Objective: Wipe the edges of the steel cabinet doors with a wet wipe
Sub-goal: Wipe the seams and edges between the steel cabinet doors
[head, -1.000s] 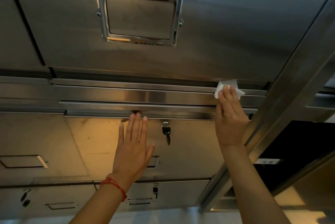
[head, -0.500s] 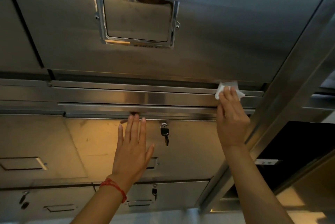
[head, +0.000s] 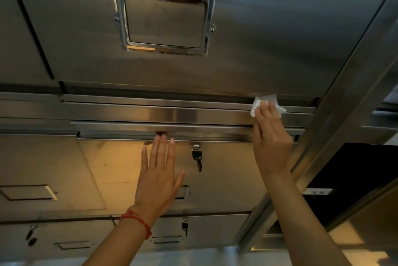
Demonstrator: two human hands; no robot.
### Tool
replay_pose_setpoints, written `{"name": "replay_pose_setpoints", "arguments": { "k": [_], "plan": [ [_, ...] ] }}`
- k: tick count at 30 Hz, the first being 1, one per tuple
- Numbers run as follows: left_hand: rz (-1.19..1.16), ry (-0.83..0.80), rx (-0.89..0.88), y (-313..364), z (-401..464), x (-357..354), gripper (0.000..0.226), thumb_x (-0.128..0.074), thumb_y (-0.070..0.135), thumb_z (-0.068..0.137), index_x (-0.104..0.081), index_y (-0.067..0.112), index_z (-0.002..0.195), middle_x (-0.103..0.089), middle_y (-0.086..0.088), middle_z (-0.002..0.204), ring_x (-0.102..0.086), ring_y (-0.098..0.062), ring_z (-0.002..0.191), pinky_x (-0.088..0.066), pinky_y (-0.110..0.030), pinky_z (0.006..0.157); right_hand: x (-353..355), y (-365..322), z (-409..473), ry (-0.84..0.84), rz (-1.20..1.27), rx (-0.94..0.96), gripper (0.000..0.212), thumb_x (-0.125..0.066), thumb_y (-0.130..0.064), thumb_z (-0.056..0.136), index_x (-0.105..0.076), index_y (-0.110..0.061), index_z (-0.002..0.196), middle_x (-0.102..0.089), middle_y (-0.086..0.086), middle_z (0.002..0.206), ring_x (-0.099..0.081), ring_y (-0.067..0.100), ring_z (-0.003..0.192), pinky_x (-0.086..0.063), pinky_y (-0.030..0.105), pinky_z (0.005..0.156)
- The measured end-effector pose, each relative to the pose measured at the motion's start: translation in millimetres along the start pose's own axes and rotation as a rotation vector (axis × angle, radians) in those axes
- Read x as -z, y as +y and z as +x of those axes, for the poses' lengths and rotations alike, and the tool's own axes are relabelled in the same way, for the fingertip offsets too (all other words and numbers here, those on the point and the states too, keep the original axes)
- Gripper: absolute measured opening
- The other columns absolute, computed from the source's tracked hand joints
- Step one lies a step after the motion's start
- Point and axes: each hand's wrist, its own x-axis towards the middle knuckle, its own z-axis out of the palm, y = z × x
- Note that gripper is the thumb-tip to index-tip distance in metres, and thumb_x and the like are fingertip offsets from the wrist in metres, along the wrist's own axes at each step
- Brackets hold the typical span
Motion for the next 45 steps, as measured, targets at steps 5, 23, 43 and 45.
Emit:
{"name": "replay_pose_setpoints", "arguments": {
  "k": [5, 23, 43, 45],
  "plan": [
    [0.012, -0.007, -0.007, -1.2, 0.1, 0.6, 0.069, -0.016, 0.047, 0.093, -0.034, -0.001, 0.138, -0.033, -0.026, 0.144, -0.026, -0.037, 0.134, -0.02, -0.054, 0.11, 4.8, 10.8, 1.2, -0.036, -0.007, 0.04, 0.021, -0.062, 0.004, 0.083, -0.067, 0.008, 0.103, -0.063, 0.024, 0.112, -0.06, 0.037, 0.106, -0.052, 0.046, 0.086],
    [0.018, -0.028, -0.001, 0.2, 1.1, 2.2, 0.07, -0.026, 0.045, 0.088, -0.037, -0.002, 0.138, -0.034, -0.025, 0.144, -0.025, -0.037, 0.135, -0.016, -0.051, 0.108, 0.1, 0.8, 0.3, 0.026, -0.004, -0.051, 0.021, -0.065, 0.009, 0.08, -0.068, 0.008, 0.101, -0.063, 0.024, 0.111, -0.059, 0.039, 0.106, -0.049, 0.046, 0.089],
    [0.03, -0.044, 0.001, -1.0, 0.5, 1.3, 0.071, -0.007, 0.049, 0.095, -0.033, -0.001, 0.139, -0.032, -0.025, 0.144, -0.024, -0.036, 0.135, -0.011, -0.049, 0.111, 10.1, 31.2, -1.1, -0.026, -0.025, 0.01, 0.024, -0.067, 0.009, 0.079, -0.066, 0.009, 0.104, -0.062, 0.025, 0.113, -0.059, 0.039, 0.106, -0.05, 0.048, 0.087],
    [0.033, -0.053, -0.004, -2.3, 0.8, 2.3, 0.071, -0.008, 0.049, 0.095, -0.033, -0.001, 0.139, -0.033, -0.025, 0.144, -0.024, -0.036, 0.135, -0.009, -0.048, 0.11, 13.9, 39.4, -0.2, 0.002, -0.043, -0.033, 0.024, -0.068, 0.013, 0.077, -0.067, 0.009, 0.101, -0.063, 0.025, 0.111, -0.06, 0.04, 0.104, -0.051, 0.05, 0.085]
  ]
}}
